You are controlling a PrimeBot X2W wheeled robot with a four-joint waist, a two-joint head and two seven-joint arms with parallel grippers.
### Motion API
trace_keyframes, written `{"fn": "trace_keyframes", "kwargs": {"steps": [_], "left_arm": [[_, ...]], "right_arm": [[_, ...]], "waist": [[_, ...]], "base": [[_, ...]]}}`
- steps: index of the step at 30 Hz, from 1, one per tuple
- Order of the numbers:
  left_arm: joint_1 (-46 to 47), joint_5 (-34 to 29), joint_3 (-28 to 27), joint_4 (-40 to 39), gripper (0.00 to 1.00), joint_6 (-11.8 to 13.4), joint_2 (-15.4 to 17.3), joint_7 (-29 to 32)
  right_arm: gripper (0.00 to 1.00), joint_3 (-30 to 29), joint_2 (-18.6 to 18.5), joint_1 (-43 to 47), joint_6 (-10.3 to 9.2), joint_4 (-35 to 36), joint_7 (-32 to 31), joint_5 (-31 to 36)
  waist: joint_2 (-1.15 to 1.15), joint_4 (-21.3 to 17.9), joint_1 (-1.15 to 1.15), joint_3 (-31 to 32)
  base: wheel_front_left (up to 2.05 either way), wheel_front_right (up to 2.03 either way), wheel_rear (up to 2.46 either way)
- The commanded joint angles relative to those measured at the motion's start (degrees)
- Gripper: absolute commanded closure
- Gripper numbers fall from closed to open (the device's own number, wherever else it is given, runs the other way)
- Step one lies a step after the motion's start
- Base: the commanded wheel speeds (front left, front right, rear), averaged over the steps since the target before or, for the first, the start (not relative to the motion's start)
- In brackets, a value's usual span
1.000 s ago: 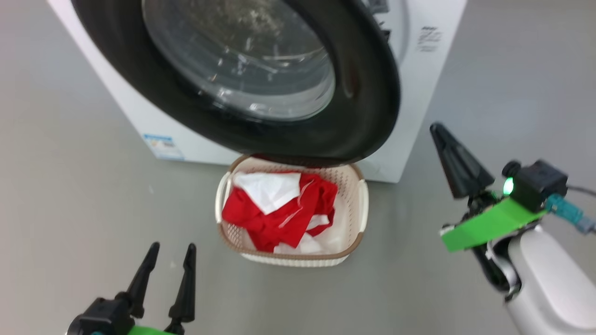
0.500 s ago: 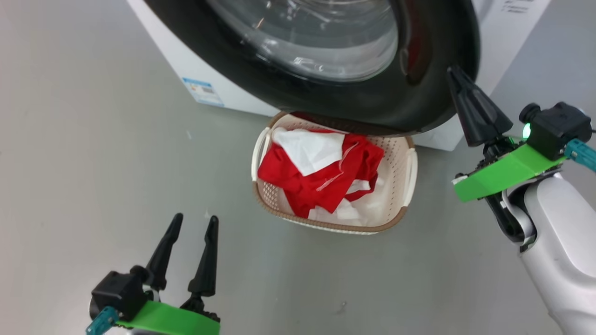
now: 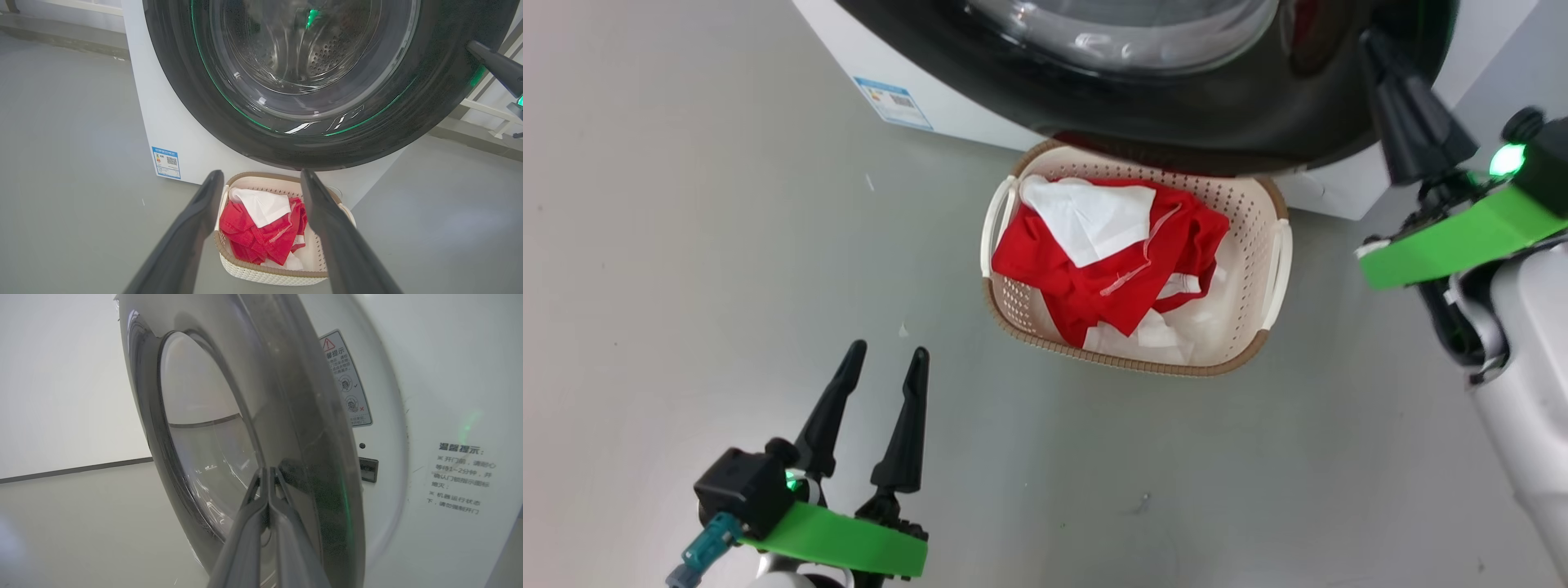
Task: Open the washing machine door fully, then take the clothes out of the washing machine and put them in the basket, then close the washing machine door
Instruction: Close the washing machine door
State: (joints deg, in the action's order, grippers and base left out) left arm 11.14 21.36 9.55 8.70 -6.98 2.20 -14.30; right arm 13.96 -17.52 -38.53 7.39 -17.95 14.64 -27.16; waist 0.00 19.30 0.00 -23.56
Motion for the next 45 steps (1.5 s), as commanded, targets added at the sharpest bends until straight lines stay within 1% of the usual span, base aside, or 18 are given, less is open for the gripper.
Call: {"fn": "trace_keyframes", "kwargs": {"steps": [1, 11, 18, 23, 26, 31, 37, 38, 40, 41, 42, 43, 45], "left_arm": [[1.2, 0.4, -1.7, -1.5, 0.0, 0.5, 0.7, -0.7], [2.6, 2.2, -0.5, -2.4, 0.0, 1.4, 0.7, -0.7], [3.7, 3.0, 0.3, -3.0, 0.0, 1.8, 0.7, -0.7], [4.4, 3.1, 0.3, -3.3, 0.0, 2.0, 0.7, -0.7], [4.5, 3.1, 0.2, -3.2, 0.0, 2.0, 0.7, -0.7], [4.3, 2.8, 0.1, -2.8, 0.0, 2.0, 0.7, -0.7], [3.9, 1.6, -0.7, -2.0, 0.0, 1.6, 0.7, -0.7], [3.8, 1.3, -0.9, -1.8, 0.0, 1.5, 0.7, -0.7], [3.6, 0.7, -1.4, -1.4, 0.0, 1.3, 0.7, -0.7], [3.5, 0.4, -1.8, -1.3, 0.0, 1.2, 0.7, -0.7], [3.3, 0.1, -2.1, -1.1, 0.0, 1.1, 0.7, -0.7], [3.1, -0.3, -2.5, -1.0, 0.0, 1.0, 0.7, -0.7], [2.7, -1.0, -3.2, -0.6, 0.0, 0.8, 0.7, -0.7]], "right_arm": [[1.0, 0.0, -0.3, -1.0, 0.1, 1.5, 0.4, -0.1], [1.0, -2.7, -1.0, -5.9, 0.1, 1.2, 0.4, 1.3], [1.0, -6.6, -0.5, -9.8, 0.1, 1.8, 0.4, 1.9], [1.0, -7.9, -0.1, -11.5, 0.1, 2.4, 0.4, 2.6], [1.0, -7.9, 0.3, -11.6, 0.1, 2.8, 0.4, 3.0], [1.0, -6.5, 0.6, -10.2, 0.1, 2.9, 0.4, 3.2], [1.0, -4.2, 1.1, -6.4, 0.1, 2.8, 0.4, 2.8], [0.85, -3.9, 1.2, -5.6, 0.1, 2.8, 0.4, 2.7], [0.61, -3.7, 1.3, -3.9, 0.1, 2.9, 0.4, 2.5], [0.52, -3.7, 1.5, -2.9, 0.1, 3.0, 0.4, 2.5], [0.15, -3.6, 1.6, -1.9, 0.1, 3.1, 0.4, 2.5], [0.0, -3.5, 1.7, -0.9, 0.1, 3.3, 0.4, 2.5], [0.0, -3.5, 2.1, 1.3, 0.1, 3.7, 0.4, 2.5]], "waist": [[0.0, 0.3, 0.0, -0.9], [0.0, 1.3, 0.0, -3.9], [0.0, 1.8, 0.0, -6.0], [0.0, 1.9, 0.0, -6.9], [0.0, 1.8, 0.0, -7.1], [0.0, 1.4, 0.0, -6.6], [0.0, 0.1, 0.0, -4.9], [0.0, -0.1, 0.0, -4.5], [0.0, -0.7, 0.0, -3.7], [0.0, -1.0, 0.0, -3.3], [0.0, -1.4, 0.0, -2.8], [0.0, -1.7, 0.0, -2.3], [0.0, -2.5, 0.0, -1.3]], "base": [[0.0, 0.0, 0.0], [0.0, 0.0, 0.0], [0.0, 0.0, 0.0], [0.0, 0.0, 0.0], [0.0, 0.0, 0.0], [0.0, 0.0, 0.0], [0.0, 0.0, 0.0], [0.0, 0.0, 0.0], [0.0, 0.0, 0.0], [0.0, 0.0, 0.0], [0.0, 0.0, 0.0], [0.0, 0.0, 0.0], [0.0, 0.0, 0.0]]}}
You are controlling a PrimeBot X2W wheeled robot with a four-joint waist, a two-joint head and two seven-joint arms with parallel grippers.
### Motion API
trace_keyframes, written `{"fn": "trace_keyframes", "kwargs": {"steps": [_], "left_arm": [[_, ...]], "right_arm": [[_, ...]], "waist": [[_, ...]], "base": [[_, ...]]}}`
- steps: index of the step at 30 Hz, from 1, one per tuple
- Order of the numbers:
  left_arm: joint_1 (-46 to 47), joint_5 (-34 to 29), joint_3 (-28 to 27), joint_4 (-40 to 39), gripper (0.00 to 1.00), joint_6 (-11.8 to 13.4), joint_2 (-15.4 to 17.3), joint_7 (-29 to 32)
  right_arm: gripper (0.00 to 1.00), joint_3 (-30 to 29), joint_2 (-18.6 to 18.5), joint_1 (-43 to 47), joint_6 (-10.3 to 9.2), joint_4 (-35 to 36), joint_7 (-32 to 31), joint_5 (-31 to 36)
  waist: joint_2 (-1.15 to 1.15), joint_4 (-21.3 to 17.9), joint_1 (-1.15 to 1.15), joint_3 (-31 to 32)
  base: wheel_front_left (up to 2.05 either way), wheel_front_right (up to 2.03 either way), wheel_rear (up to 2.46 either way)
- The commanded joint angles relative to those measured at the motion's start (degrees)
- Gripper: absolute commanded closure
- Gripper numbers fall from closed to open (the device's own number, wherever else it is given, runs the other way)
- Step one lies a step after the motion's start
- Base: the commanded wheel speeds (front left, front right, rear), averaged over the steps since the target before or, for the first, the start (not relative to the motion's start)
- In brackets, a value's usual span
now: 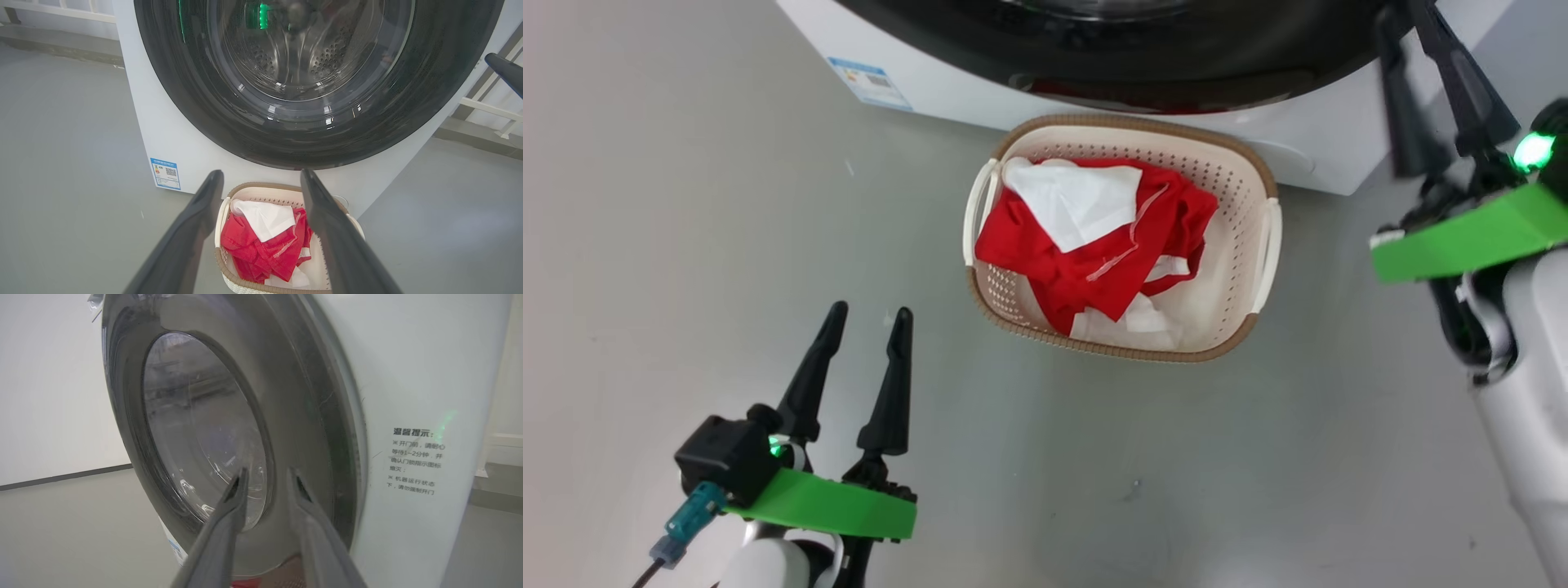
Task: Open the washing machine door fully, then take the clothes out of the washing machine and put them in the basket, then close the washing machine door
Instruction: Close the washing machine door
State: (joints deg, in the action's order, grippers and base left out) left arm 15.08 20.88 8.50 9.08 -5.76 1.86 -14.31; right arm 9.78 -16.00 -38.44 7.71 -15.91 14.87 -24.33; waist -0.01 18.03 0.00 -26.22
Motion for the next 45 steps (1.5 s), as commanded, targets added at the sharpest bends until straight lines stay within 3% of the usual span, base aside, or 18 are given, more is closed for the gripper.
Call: {"fn": "trace_keyframes", "kwargs": {"steps": [1, 15, 25, 45], "left_arm": [[-1.5, -0.9, -2.6, -0.8, 0.0, -0.5, 1.0, -0.7], [-4.2, -5.4, -7.6, 1.5, 0.0, -1.6, 1.0, -0.7], [-7.5, -6.4, -8.0, 2.5, 0.0, -1.7, 1.3, -0.7], [-12.1, -4.9, -8.5, 3.5, 0.0, -1.7, 4.2, -0.7]], "right_arm": [[0.0, 0.8, 0.7, 2.4, -0.22, 1.8, 0.1, -0.2], [0.0, -1.0, 2.5, 16.8, -0.22, 2.2, 0.1, 0.1], [0.0, -1.7, 4.0, 26.1, -0.22, 1.2, 0.1, 0.4], [0.0, -4.8, 5.4, 35.4, -0.22, 1.5, 0.1, 1.1]], "waist": [[0.01, -1.7, 0.0, 1.9], [0.01, -7.3, 0.0, 8.4], [0.01, -10.6, 0.0, 13.7], [0.01, -16.1, 0.0, 19.6]], "base": [[0.0, 0.0, 0.0], [0.0, 0.0, 0.0], [0.0, 0.0, 0.0], [0.0, 0.0, 0.0]]}}
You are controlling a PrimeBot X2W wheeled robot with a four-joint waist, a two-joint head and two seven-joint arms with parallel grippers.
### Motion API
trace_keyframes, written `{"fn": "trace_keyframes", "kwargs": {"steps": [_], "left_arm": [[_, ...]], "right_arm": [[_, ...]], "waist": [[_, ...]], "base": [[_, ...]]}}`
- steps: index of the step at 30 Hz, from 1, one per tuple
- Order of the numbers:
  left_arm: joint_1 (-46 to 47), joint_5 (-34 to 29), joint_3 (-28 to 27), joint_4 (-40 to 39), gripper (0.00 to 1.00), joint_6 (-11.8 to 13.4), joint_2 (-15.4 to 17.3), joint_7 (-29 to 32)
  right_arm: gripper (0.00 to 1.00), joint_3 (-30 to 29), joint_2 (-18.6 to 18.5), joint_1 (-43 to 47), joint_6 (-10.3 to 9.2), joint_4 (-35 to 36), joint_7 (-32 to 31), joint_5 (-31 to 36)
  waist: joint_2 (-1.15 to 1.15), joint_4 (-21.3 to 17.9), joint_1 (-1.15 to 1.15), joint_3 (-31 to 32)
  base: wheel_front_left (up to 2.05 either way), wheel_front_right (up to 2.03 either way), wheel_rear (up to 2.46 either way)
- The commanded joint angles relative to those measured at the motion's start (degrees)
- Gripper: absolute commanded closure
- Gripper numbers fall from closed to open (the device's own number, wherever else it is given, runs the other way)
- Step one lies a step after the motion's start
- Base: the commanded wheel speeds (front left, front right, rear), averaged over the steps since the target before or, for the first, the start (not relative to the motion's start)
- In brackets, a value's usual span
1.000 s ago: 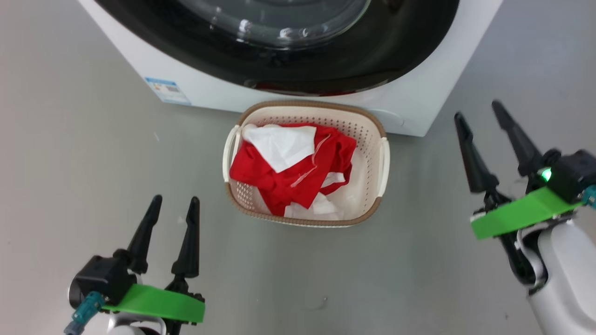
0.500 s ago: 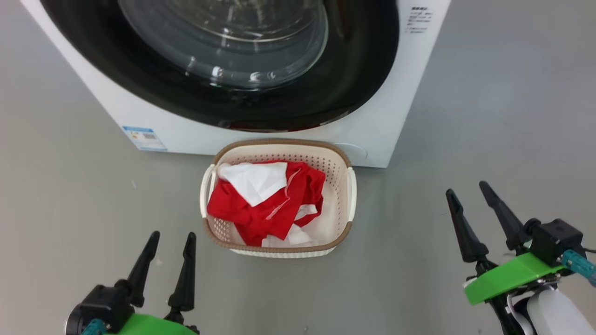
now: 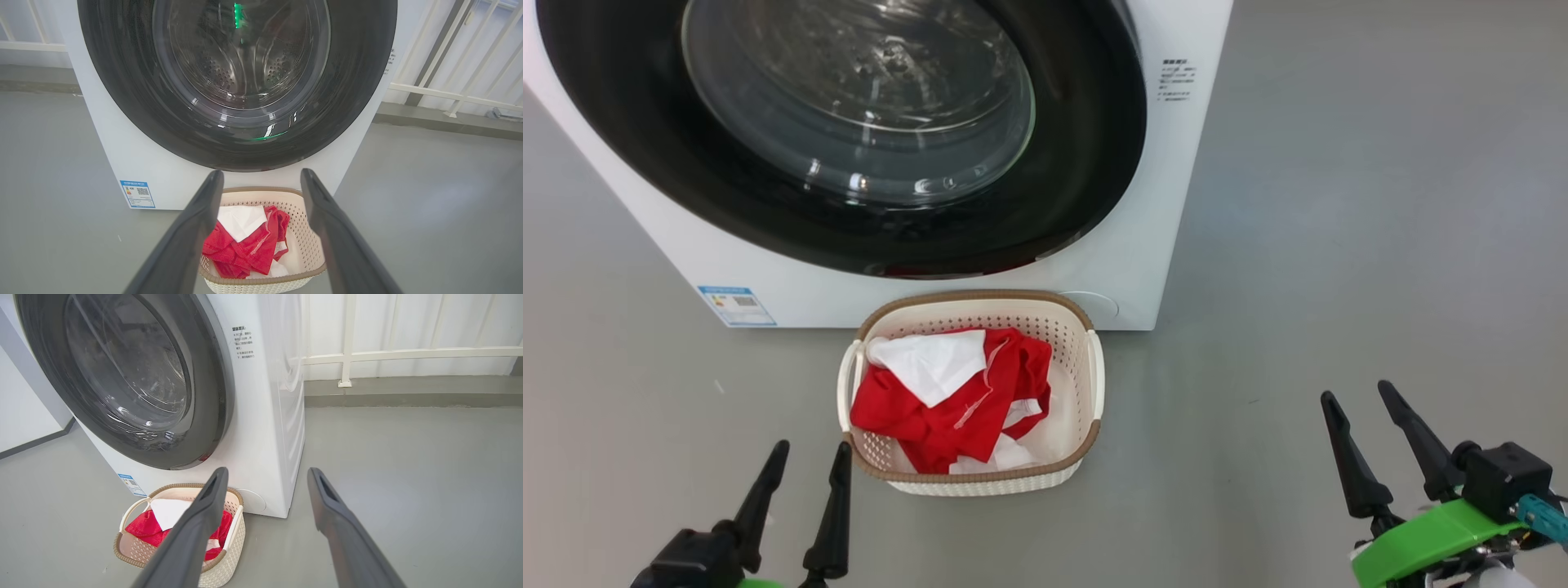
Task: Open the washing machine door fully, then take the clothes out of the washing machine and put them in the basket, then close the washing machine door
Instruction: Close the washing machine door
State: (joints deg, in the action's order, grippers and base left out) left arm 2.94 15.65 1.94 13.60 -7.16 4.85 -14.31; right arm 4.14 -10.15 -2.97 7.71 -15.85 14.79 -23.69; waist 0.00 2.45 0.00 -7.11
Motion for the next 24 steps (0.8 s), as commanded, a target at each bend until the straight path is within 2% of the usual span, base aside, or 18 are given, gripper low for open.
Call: {"fn": "trace_keyframes", "kwargs": {"steps": [1, 12, 24], "left_arm": [[0.0, 0.3, -1.9, -1.0, 0.0, -0.3, 1.3, -0.7], [-2.2, 0.0, -2.6, -1.2, 0.0, -0.3, 2.0, -0.7], [-3.3, 0.4, -3.0, -1.7, 0.0, -0.3, 2.4, -0.7]], "right_arm": [[0.0, 0.7, -0.5, 0.3, -0.22, 1.5, 0.2, 0.5], [0.0, -1.9, 0.6, 5.6, -0.22, 2.4, 0.2, 1.0], [0.0, -3.2, 1.2, 8.2, -0.22, 3.0, 0.2, 1.5]], "waist": [[0.0, -0.7, 0.0, 0.6], [0.0, -3.1, 0.0, 3.4], [0.0, -3.6, 0.0, 4.4]], "base": [[0.0, 0.0, 0.0], [0.0, 0.0, 0.0], [0.0, 0.0, 0.0]]}}
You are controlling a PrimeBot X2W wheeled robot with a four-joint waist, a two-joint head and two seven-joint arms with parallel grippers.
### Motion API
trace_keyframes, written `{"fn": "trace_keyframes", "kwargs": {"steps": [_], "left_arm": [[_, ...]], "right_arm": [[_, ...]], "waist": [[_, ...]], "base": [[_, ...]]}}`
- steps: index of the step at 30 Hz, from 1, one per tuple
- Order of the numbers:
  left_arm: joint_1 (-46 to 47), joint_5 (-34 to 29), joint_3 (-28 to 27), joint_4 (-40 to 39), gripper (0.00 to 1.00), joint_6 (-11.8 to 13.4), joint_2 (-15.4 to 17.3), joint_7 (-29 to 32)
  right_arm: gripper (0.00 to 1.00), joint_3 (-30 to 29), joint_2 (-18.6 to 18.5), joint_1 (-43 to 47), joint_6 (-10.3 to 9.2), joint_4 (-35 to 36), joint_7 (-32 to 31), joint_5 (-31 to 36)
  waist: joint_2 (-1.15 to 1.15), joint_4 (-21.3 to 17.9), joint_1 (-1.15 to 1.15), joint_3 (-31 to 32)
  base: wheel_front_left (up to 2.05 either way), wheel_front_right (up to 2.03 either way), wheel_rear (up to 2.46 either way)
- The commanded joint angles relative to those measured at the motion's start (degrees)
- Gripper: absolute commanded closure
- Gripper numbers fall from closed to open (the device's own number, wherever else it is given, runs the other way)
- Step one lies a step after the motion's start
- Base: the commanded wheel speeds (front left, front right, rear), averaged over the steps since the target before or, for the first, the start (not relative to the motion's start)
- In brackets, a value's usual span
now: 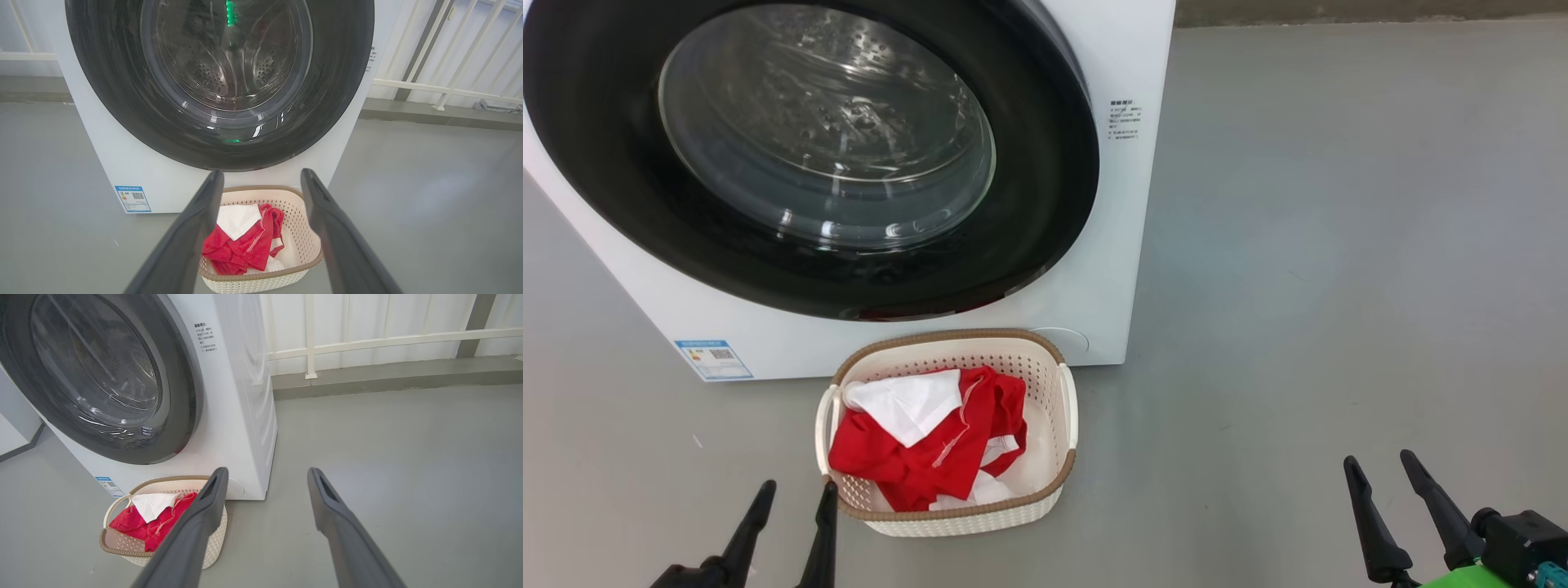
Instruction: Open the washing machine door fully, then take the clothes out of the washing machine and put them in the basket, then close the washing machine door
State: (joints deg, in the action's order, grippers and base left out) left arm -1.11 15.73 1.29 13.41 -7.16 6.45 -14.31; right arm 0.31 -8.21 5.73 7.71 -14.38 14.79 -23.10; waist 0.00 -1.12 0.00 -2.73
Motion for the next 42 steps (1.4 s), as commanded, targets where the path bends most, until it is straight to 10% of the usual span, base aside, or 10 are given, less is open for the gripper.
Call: {"fn": "trace_keyframes", "kwargs": {"steps": [1, 34, 35, 42], "left_arm": [[0.7, 0.2, -2.4, -1.6, 0.0, -0.3, 0.7, -0.7], [0.2, 0.0, -2.8, -1.9, 0.0, -0.3, 0.6, -0.7], [-0.2, -0.1, -0.8, -0.4, 1.0, 0.0, -0.1, 0.0], [-0.5, 0.0, 0.1, 4.2, 1.0, 0.1, -1.9, 0.2]], "right_arm": [[0.0, 0.5, -0.7, -0.5, -0.22, 1.5, 0.2, 0.9], [0.0, 0.7, -0.4, -0.4, -0.22, 2.4, 0.2, 1.4], [1.0, -0.7, 0.5, 0.0, 0.0, 0.9, 0.0, 0.4], [1.0, 0.1, 2.7, 0.0, 0.0, -3.8, -0.2, 0.3]], "waist": [[0.0, 0.0, 0.0, 0.0], [0.0, 0.7, 0.0, 0.0], [0.0, 0.7, 0.0, 0.0], [0.0, 0.7, 0.0, 0.0]], "base": [[0.0, 0.0, 0.0], [0.0, 0.0, 0.0], [0.0, 0.0, 0.0], [0.0, 0.0, 0.0]]}}
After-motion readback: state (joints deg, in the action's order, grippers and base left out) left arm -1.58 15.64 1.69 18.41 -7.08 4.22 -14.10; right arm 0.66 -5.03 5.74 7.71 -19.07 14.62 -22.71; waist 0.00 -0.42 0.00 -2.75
